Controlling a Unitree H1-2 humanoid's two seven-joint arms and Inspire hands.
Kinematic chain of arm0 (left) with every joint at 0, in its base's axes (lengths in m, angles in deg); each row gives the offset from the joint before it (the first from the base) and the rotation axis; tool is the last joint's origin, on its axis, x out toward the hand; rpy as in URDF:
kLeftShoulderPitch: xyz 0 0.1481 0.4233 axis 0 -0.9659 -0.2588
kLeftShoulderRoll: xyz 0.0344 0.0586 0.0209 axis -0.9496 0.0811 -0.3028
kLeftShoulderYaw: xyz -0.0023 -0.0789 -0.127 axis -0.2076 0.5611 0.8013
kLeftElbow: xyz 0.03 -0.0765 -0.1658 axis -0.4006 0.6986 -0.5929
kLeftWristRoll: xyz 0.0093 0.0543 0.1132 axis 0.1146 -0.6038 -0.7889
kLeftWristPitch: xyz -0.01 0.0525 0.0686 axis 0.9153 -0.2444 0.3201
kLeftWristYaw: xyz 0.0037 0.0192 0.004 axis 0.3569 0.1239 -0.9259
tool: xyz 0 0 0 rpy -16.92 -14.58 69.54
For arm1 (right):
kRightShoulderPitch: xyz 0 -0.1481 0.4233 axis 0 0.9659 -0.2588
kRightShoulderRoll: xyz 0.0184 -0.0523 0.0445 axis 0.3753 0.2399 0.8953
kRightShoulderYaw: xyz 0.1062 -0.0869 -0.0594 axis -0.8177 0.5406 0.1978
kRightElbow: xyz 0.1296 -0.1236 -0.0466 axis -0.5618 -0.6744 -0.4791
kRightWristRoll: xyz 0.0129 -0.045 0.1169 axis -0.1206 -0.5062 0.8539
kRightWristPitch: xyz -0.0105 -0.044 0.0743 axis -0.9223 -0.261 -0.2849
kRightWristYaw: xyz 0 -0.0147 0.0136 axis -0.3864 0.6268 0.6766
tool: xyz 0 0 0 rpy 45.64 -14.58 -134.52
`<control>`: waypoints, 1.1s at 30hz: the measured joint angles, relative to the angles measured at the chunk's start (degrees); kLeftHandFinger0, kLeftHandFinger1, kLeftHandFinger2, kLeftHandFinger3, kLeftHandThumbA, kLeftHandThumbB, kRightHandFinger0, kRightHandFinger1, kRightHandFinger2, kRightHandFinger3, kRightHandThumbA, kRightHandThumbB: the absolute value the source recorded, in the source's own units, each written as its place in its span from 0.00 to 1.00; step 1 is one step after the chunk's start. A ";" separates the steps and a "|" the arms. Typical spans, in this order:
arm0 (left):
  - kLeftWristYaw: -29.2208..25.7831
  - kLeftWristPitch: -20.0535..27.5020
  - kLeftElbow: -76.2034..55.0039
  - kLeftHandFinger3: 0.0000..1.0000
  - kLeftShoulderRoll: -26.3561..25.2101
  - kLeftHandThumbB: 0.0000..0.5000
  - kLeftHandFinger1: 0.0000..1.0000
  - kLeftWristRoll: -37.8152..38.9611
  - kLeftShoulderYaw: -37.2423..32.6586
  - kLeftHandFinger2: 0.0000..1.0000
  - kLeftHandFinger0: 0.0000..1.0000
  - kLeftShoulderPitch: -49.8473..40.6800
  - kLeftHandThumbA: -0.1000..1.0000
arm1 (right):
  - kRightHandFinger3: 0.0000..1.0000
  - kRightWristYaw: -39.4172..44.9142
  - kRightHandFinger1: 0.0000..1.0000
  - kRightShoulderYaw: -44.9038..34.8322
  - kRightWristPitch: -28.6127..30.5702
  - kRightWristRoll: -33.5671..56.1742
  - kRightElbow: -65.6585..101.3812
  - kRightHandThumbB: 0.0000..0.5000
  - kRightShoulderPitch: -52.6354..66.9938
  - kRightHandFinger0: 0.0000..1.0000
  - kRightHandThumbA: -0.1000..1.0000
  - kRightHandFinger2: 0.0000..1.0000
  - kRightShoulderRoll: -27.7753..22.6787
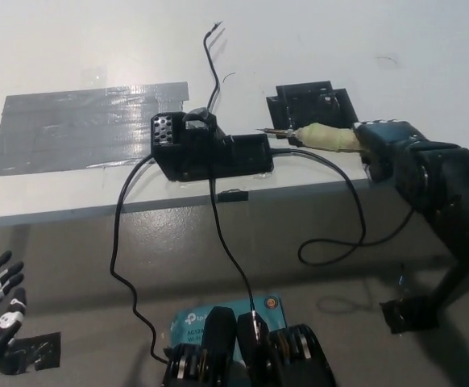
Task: The robot uses its right hand to grab and lift the soldering gun kept on the middle of the table and puts it in its base
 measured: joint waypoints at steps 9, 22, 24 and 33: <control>0.79 0.53 0.91 1.00 -0.02 0.16 1.00 -0.05 -0.31 1.00 0.97 0.15 0.58 | 1.00 1.08 1.00 0.04 -0.92 -0.28 -1.58 1.00 -0.71 1.00 0.66 1.00 1.14; 2.25 1.49 0.90 1.00 -0.01 0.13 1.00 -0.10 -0.45 1.00 0.97 -2.11 0.59 | 1.00 5.56 1.00 0.50 -5.59 -0.49 0.77 1.00 -0.56 1.00 0.52 1.00 0.24; 2.40 1.63 0.89 1.00 -0.01 0.10 1.00 -0.14 -0.64 1.00 0.97 -2.31 0.59 | 1.00 6.03 1.00 0.50 -6.36 -0.48 1.05 1.00 -0.57 1.00 0.53 1.00 0.29; 3.56 2.38 0.90 1.00 -0.39 0.18 1.00 -0.36 -1.99 1.00 0.99 -2.64 0.70 | 1.00 6.62 1.00 -0.41 -8.50 -0.32 1.49 1.00 -0.50 0.88 0.37 1.00 1.48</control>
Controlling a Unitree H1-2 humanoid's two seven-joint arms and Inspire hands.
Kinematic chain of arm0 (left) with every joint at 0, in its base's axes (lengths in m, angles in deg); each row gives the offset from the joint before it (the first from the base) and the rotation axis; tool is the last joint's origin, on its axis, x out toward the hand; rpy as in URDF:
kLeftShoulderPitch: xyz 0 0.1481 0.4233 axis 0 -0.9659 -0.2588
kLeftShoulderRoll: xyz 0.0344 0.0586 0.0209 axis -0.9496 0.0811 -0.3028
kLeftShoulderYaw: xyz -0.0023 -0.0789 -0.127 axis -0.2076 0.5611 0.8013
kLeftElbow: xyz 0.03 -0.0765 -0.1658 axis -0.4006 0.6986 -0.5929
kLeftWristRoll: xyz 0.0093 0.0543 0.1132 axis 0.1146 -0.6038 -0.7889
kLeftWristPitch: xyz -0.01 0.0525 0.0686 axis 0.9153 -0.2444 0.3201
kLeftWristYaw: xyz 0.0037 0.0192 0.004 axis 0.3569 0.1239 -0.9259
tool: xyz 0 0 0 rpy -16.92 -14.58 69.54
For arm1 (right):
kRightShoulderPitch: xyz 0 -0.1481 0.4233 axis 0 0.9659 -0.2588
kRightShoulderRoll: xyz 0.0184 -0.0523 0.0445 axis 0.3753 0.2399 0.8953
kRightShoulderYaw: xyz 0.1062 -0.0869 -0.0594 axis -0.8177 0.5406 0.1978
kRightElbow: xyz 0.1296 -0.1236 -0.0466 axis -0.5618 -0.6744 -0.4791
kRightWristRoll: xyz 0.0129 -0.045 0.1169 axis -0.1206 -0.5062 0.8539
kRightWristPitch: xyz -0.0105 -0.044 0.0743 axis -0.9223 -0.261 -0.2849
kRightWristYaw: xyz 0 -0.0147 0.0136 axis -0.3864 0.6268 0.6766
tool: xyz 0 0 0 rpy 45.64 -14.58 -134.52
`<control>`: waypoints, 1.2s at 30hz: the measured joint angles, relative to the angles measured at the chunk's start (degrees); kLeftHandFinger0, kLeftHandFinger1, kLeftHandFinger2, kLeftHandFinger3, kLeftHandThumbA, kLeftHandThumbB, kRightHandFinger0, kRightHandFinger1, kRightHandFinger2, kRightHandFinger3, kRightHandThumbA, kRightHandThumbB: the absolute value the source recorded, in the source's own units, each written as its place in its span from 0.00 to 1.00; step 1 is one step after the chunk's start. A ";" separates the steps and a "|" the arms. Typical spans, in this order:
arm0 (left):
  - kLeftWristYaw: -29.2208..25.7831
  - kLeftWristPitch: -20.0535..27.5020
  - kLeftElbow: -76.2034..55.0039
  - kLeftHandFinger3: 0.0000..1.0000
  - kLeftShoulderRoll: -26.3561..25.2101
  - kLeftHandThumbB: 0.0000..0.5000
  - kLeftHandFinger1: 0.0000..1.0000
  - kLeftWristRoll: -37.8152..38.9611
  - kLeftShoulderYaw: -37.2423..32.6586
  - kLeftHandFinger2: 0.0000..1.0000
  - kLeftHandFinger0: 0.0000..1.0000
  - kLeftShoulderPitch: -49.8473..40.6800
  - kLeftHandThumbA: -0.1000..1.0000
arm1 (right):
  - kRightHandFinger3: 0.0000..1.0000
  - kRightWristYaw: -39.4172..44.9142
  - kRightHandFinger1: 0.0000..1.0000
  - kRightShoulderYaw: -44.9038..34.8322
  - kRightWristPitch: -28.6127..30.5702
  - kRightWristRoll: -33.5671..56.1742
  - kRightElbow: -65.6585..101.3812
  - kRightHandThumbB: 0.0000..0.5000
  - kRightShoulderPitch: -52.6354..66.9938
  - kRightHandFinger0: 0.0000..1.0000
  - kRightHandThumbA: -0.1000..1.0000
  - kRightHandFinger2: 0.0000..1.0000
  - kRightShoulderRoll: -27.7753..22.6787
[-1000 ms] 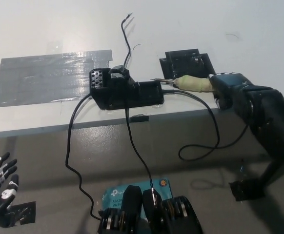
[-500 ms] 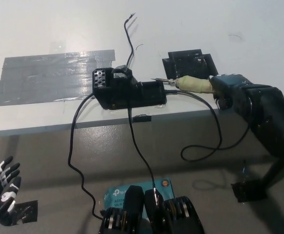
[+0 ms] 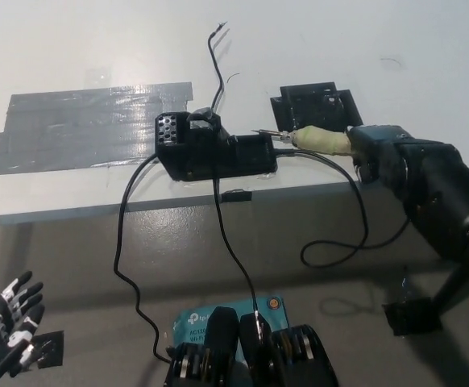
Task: The robot uses its right hand to grab and lift the soldering gun kept on the middle of the table and puts it in its base
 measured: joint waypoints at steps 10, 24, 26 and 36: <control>1.83 0.62 0.01 1.00 -1.00 0.28 1.00 -0.16 -1.32 1.00 1.00 -0.40 0.76 | 1.00 -4.01 0.07 -4.71 0.49 0.63 -0.63 0.95 2.28 0.00 0.21 0.52 0.91; 4.03 0.78 -0.85 1.00 -3.55 0.44 1.00 -1.23 -4.24 1.00 1.00 -1.79 0.81 | 1.00 -18.43 0.02 -2.75 0.35 -4.08 -0.24 0.55 7.46 0.00 0.00 0.34 2.59; 4.29 0.78 -0.86 1.00 -4.00 0.46 1.00 -1.73 -4.66 1.00 1.00 -1.81 0.81 | 1.00 -18.74 0.00 -1.34 -0.11 -5.34 -0.58 0.69 7.22 0.00 0.08 0.29 2.58; 5.57 2.40 -0.69 1.00 -6.21 0.45 1.00 -3.80 -7.06 1.00 1.00 -1.68 0.76 | 0.76 -19.22 0.33 6.49 -2.40 -11.84 -2.47 0.44 5.39 0.01 0.00 0.49 2.21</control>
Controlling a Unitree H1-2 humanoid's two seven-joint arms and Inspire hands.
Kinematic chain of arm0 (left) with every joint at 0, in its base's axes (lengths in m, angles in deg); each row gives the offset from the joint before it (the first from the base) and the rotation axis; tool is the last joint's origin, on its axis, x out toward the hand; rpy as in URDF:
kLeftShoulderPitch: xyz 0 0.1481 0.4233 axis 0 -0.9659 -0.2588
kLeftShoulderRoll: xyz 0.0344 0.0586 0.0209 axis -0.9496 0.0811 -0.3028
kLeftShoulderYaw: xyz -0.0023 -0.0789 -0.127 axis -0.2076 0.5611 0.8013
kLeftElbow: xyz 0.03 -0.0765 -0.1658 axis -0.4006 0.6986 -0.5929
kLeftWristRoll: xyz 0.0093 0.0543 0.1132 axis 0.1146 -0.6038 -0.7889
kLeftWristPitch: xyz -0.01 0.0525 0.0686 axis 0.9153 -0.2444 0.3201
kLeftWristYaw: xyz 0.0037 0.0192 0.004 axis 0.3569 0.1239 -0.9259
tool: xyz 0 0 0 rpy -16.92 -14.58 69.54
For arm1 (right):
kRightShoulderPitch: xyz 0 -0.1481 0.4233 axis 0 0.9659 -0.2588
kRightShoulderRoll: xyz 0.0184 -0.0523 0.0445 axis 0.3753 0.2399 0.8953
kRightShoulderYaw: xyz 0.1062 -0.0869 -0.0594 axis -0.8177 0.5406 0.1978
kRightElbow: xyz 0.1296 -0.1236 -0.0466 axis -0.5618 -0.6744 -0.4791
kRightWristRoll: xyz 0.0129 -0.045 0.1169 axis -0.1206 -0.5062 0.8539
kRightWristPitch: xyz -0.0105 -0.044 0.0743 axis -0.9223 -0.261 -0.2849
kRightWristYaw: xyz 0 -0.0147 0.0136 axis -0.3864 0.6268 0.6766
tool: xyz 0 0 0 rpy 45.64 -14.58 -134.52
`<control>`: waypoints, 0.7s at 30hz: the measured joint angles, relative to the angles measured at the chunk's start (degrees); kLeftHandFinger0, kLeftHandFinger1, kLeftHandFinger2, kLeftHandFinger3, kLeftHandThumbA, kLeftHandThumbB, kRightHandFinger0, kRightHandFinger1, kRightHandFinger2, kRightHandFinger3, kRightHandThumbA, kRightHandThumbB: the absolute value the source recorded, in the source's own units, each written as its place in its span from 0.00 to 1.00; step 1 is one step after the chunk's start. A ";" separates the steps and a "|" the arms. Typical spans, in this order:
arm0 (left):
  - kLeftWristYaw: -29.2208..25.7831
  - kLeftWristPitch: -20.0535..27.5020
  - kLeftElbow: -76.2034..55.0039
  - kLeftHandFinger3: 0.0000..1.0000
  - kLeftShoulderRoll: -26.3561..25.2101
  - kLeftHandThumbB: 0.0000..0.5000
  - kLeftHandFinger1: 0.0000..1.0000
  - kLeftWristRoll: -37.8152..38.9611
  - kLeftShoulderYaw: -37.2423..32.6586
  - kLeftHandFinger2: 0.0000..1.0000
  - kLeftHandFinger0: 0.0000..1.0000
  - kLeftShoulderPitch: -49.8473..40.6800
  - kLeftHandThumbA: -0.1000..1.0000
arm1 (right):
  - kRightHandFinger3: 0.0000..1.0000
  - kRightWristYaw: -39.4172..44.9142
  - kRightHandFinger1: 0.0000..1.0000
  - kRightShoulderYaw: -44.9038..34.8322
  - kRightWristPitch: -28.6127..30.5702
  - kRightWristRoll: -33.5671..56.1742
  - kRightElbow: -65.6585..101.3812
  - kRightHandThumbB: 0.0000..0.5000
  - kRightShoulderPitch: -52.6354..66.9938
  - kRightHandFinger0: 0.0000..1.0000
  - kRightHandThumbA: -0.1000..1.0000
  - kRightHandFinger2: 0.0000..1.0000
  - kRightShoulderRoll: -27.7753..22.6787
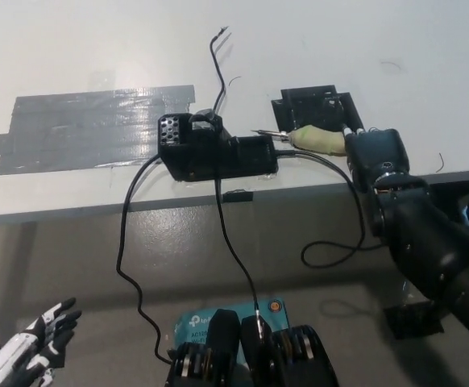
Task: The robot uses its right hand to grab and lift the soldering gun kept on the middle of the table and puts it in its base
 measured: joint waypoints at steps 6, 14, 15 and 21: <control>1.40 1.10 0.56 1.00 -0.31 0.39 1.00 -0.10 -0.26 1.00 1.00 0.56 0.71 | 0.76 -0.07 0.43 5.18 -0.83 -4.97 0.04 0.45 -0.86 0.04 0.00 0.74 -0.92; 2.42 1.15 0.56 1.00 -0.34 0.40 1.00 -0.24 -0.29 1.00 1.00 0.58 0.65 | 0.79 1.08 0.38 6.37 -0.84 -6.75 0.65 0.25 -1.05 0.00 0.04 0.70 -1.64; 2.57 1.15 0.56 1.00 -0.37 0.41 1.00 -0.24 -0.29 1.00 1.00 0.60 0.64 | 0.79 1.13 0.40 6.22 -0.81 -6.75 0.87 0.22 -0.90 0.01 0.05 0.72 -1.74; 3.13 1.15 0.56 1.00 -0.56 0.36 1.00 -0.24 -0.25 1.00 1.00 0.60 0.64 | 0.64 0.55 0.45 4.45 0.24 -6.74 1.22 0.13 -0.40 0.04 0.04 0.72 -1.81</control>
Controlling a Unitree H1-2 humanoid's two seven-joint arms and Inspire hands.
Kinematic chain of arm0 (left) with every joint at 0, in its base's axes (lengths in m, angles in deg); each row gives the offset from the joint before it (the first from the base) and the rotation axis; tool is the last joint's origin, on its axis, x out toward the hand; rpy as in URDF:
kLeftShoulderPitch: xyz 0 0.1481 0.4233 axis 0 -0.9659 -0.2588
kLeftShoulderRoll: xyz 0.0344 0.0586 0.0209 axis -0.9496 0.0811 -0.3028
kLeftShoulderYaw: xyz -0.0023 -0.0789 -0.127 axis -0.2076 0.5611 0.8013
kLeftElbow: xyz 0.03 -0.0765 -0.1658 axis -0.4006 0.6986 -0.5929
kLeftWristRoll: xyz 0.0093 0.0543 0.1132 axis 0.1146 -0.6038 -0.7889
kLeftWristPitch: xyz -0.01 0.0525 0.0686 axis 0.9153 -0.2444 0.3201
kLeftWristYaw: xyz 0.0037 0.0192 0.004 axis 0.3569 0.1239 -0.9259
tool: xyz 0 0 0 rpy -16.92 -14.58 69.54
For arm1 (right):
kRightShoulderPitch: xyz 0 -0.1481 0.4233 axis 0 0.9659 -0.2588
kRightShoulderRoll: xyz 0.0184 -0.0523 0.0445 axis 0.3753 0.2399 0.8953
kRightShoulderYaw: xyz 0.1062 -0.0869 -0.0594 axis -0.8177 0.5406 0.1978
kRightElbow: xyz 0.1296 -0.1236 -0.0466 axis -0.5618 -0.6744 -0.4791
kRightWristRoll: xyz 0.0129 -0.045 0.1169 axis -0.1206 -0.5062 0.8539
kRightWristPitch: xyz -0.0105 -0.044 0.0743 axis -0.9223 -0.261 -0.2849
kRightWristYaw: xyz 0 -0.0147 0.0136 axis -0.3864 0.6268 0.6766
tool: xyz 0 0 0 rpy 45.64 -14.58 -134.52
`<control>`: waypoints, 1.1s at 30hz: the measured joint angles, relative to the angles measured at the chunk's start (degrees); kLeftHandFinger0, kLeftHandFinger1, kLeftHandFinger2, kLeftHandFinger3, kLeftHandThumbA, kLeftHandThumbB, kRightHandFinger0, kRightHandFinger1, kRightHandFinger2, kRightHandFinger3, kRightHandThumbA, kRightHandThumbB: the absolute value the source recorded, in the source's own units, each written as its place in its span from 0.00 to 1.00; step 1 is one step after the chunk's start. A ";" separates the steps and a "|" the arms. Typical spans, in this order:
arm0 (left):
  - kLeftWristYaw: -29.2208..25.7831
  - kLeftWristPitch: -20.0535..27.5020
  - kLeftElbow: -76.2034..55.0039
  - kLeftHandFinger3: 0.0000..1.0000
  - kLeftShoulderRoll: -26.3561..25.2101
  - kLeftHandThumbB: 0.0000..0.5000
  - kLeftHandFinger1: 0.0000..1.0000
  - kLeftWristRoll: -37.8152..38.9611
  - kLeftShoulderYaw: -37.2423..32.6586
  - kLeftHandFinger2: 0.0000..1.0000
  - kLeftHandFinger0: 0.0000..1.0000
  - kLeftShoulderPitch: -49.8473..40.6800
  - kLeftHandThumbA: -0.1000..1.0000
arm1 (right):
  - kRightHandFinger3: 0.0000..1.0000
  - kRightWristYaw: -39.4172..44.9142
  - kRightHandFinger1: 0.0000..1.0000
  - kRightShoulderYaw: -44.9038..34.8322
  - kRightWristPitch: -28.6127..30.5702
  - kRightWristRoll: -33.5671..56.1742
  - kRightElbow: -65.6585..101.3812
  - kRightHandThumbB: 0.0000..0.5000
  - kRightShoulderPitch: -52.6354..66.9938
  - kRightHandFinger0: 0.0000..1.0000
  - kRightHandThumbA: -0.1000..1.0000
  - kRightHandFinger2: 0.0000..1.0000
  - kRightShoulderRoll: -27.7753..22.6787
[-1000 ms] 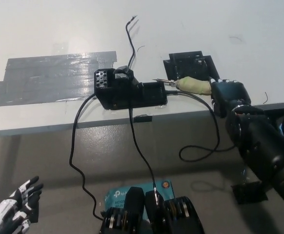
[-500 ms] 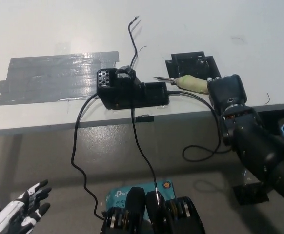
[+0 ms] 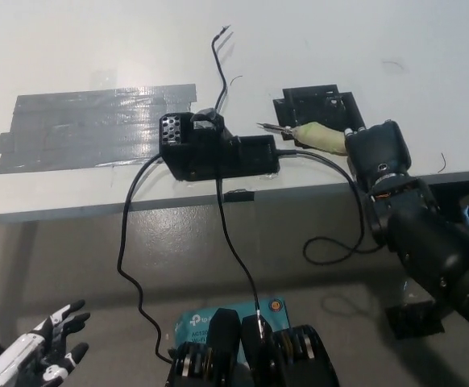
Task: The robot uses its right hand to grab and lift the soldering gun kept on the middle of the table and puts it in its base
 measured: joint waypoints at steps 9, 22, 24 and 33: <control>1.21 0.05 0.76 1.00 -0.11 0.41 1.00 0.52 0.52 1.00 1.00 0.03 0.64 | 0.20 -6.07 0.45 -12.34 5.09 4.25 2.46 0.00 3.66 0.01 0.00 0.68 0.19; 1.37 0.03 1.72 1.00 -0.07 0.35 1.00 0.65 0.56 1.00 1.00 0.12 0.62 | 0.11 -7.93 0.36 -36.97 7.32 17.86 4.77 0.50 6.64 0.00 0.00 0.64 6.06; 1.52 0.04 1.74 1.00 -0.10 0.36 1.00 0.75 0.58 1.00 1.00 0.14 0.61 | 0.09 -7.74 0.35 -39.92 8.02 20.92 4.74 0.50 6.74 0.00 0.00 0.63 6.35; 2.39 -0.16 1.73 1.00 -0.30 0.37 1.00 1.62 0.86 1.00 1.00 0.30 0.57 | 0.24 -7.04 0.25 -36.58 12.74 24.96 7.58 0.33 7.84 0.00 0.00 0.59 2.90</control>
